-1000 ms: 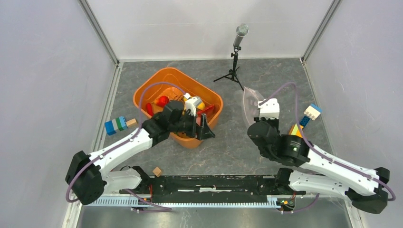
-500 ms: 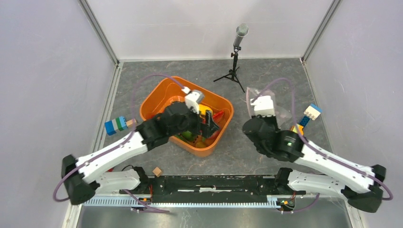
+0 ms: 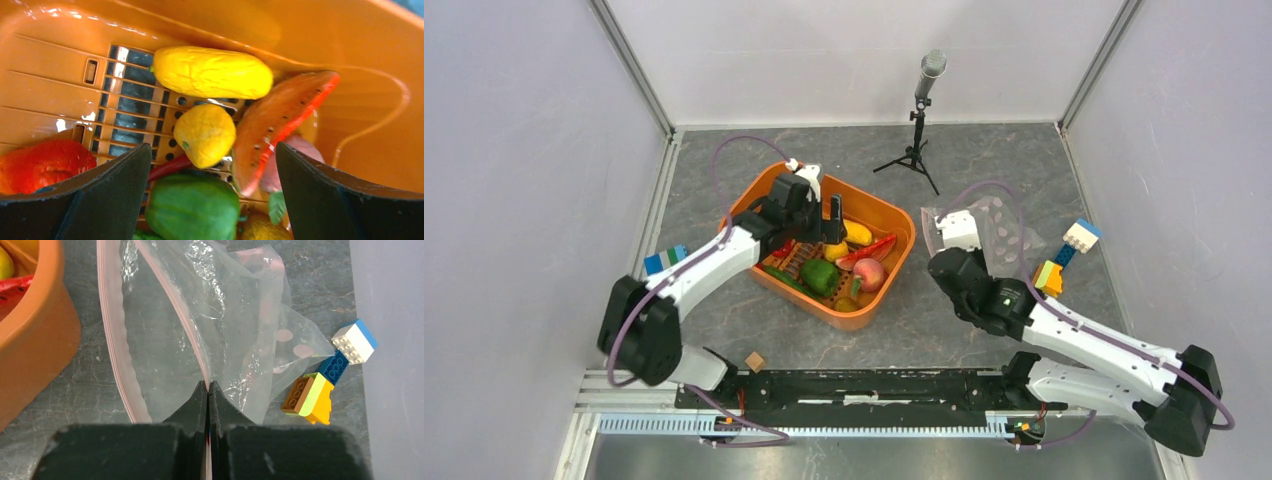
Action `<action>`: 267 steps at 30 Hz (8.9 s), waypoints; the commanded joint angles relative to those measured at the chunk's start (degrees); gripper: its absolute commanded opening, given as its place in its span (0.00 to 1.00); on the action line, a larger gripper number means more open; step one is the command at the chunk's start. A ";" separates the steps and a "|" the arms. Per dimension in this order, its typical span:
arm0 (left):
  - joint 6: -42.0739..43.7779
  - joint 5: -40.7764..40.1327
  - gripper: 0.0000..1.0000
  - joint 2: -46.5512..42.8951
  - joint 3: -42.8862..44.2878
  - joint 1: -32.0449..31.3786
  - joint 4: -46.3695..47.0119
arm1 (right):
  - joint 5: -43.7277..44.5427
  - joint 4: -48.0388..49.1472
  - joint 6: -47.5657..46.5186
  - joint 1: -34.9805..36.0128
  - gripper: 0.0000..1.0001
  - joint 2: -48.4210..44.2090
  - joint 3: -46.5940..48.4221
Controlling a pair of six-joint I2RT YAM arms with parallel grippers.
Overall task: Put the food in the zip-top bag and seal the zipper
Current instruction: Pick up the fake fruit from the bin, then place the fake fruit in the zipper food storage bag, then pick up the fake fruit from the bin, then place the fake fruit in the zipper food storage bag.
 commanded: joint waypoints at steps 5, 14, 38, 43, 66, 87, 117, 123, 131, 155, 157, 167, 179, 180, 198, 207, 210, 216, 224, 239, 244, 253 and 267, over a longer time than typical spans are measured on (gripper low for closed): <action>5.17 17.05 1.00 6.82 3.41 4.41 0.03 | -6.95 6.73 -2.31 -2.88 0.00 -5.99 -2.34; 5.68 21.14 1.00 2.89 0.97 3.31 -6.02 | -9.60 7.13 -2.14 -2.95 0.00 -7.79 -3.32; 9.57 31.52 0.32 12.90 3.26 0.90 -3.71 | -9.94 8.01 -0.24 -3.15 0.00 -9.49 -5.17; 8.59 31.31 0.13 10.03 2.08 0.74 -2.73 | -10.90 7.83 0.20 -3.09 0.00 -9.99 -5.43; 2.00 38.02 0.02 -16.54 3.18 0.19 -14.60 | -8.87 10.44 4.94 -3.15 0.00 -11.11 -5.56; -34.15 31.17 0.02 -13.03 -3.41 -13.82 5.26 | -10.49 22.29 3.60 -3.13 0.00 -23.83 -14.43; -55.17 19.68 0.02 -3.22 -9.19 -15.16 26.96 | -22.59 37.92 -10.95 -3.11 0.00 -31.10 -19.77; -53.16 18.93 0.03 3.89 -0.78 -17.73 24.77 | -26.97 38.06 -12.51 -3.11 0.00 -29.15 -18.71; -51.80 19.32 0.18 10.67 6.85 -18.00 25.14 | -23.97 35.30 -11.98 -3.10 0.00 -29.63 -18.16; -5.46 -13.82 1.00 -14.38 12.47 -18.43 -9.80 | -5.09 32.24 0.18 -3.63 0.00 -33.11 -3.62; -4.78 -15.26 1.00 -16.04 10.65 -17.03 -11.07 | -0.21 18.46 1.57 -3.63 0.00 -27.42 3.85; 0.96 -8.79 1.00 -11.31 7.59 -9.14 -16.17 | -1.41 4.38 0.65 -3.66 0.00 -15.34 5.68; -4.60 2.56 1.00 6.21 7.35 2.06 -2.02 | -6.92 13.51 2.13 -3.67 0.00 -21.27 -3.78; -5.28 2.66 1.00 7.80 8.61 2.52 -1.84 | -7.46 13.69 2.25 -3.64 0.00 -20.71 -4.04; -3.33 11.32 1.00 12.25 3.74 3.23 2.05 | -13.64 22.23 3.69 -3.67 0.00 -17.68 -9.90; 1.07 4.27 0.83 17.03 5.10 0.59 -1.97 | -16.69 23.43 3.21 -3.65 0.00 -14.86 -9.39; 1.05 3.59 0.62 18.09 6.43 0.50 -3.88 | -16.35 22.72 3.15 -3.72 0.00 -15.38 -9.14; 0.91 4.41 0.31 10.61 4.69 0.48 -3.83 | -14.26 22.02 3.79 -3.68 0.00 -18.44 -10.16; 0.78 5.92 0.30 -2.28 3.79 0.46 -4.05 | -14.40 21.62 5.20 -3.68 0.00 -19.19 -10.69; -5.41 21.70 0.30 -11.13 1.25 -9.17 10.70 | -18.39 25.42 8.59 -3.72 0.00 -18.35 -11.79; -7.01 21.95 0.30 -9.29 1.13 -14.72 17.51 | -19.79 25.82 9.00 -3.63 0.00 -18.45 -11.10; -8.35 20.70 0.33 -2.92 4.29 -19.23 24.87 | -21.91 25.58 10.50 -3.68 0.00 -23.23 -10.45; 4.81 11.23 0.51 7.90 19.95 -22.63 9.84 | -25.52 23.70 12.42 -3.68 0.00 -31.49 -8.21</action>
